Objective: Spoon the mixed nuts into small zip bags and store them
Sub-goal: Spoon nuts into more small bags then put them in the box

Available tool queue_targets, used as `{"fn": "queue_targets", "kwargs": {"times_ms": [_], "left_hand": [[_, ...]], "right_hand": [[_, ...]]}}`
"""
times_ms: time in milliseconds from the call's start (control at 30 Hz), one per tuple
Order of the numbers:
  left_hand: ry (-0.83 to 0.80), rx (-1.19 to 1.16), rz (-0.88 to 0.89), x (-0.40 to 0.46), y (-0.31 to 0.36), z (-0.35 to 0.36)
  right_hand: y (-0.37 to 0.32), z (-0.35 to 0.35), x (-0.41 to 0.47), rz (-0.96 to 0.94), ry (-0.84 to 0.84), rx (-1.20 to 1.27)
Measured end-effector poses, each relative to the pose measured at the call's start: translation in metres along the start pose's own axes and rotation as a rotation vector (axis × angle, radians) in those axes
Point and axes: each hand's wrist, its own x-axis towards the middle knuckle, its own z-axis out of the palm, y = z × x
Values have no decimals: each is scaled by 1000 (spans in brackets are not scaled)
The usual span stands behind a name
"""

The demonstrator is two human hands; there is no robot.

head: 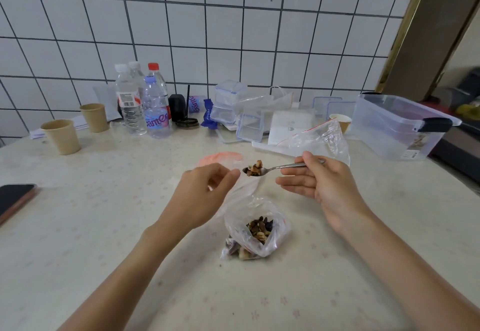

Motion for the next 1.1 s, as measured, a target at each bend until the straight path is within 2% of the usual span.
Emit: {"fn": "queue_targets", "kwargs": {"times_ms": [267,367,467,600,633,700,767,867,933,1033,1100], "left_hand": [[-214,-75,-150,-38,4,2],[-205,-170,-212,-36,5,4],[-238,-308,-302,-31,5,4],[-243,-349,-337,-26,2,2],[-234,-332,-334,-25,1,1],[-212,-275,-317,-24,0,0],[-199,-211,-288,-25,0,0],[-205,-152,-256,-26,0,0],[-182,-158,-250,-26,-1,-3],[57,-103,-196,-16,-8,-5],[238,59,-140,-4,-15,-4]], "right_hand": [[-3,-25,-53,42,-21,-32],[5,-28,-63,-14,-42,-129],[12,-29,-68,-199,-109,-320],[14,-39,-73,-750,-282,-996],[14,-40,-73,-853,-309,-1090],[13,-41,-73,-925,-310,-1095],[13,-39,-71,-814,-254,-925],[10,-29,-61,-478,-121,-484],[7,-24,-52,-331,-48,-306],[4,-18,-37,-178,1,-171],[4,-11,-23,-130,38,-132]]}}
